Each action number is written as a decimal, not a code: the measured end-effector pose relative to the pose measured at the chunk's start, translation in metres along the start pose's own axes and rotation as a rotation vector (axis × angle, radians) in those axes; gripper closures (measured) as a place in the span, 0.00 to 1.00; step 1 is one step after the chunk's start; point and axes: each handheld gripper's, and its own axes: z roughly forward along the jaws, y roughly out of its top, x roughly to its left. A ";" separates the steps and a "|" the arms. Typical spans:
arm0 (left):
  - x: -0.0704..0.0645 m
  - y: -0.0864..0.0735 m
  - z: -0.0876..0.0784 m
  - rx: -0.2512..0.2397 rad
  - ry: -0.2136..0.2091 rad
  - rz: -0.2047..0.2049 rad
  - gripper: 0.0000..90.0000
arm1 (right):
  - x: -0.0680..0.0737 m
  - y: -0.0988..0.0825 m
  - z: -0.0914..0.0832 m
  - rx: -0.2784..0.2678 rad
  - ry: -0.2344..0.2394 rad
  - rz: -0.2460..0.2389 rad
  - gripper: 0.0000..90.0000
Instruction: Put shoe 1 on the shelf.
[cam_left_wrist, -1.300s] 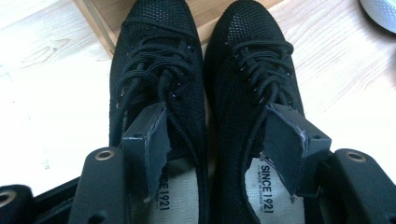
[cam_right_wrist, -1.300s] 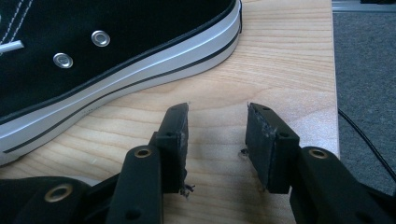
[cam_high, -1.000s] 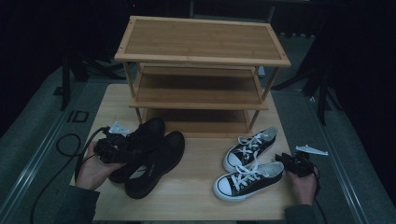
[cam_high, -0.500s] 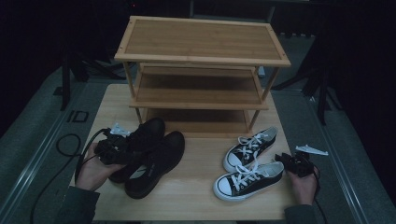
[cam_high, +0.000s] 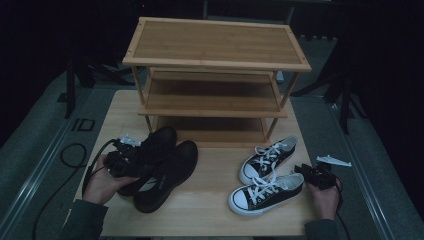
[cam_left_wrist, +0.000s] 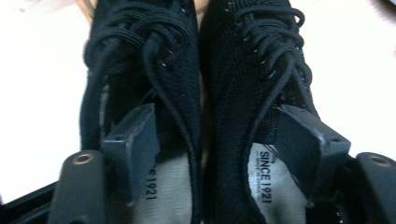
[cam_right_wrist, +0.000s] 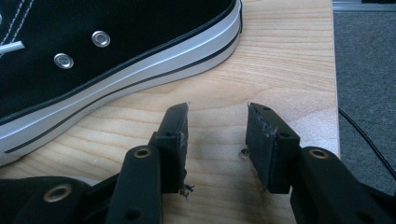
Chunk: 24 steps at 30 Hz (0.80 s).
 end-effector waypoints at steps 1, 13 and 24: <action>0.000 0.000 0.001 0.005 -0.002 -0.006 0.37 | 0.000 0.000 0.000 0.000 0.000 0.000 0.65; 0.000 0.000 0.014 0.045 -0.001 -0.003 0.41 | 0.000 0.000 0.000 0.000 0.002 0.002 0.65; -0.003 0.005 0.023 0.106 0.045 0.048 0.49 | 0.000 0.000 0.000 0.000 0.003 0.002 0.65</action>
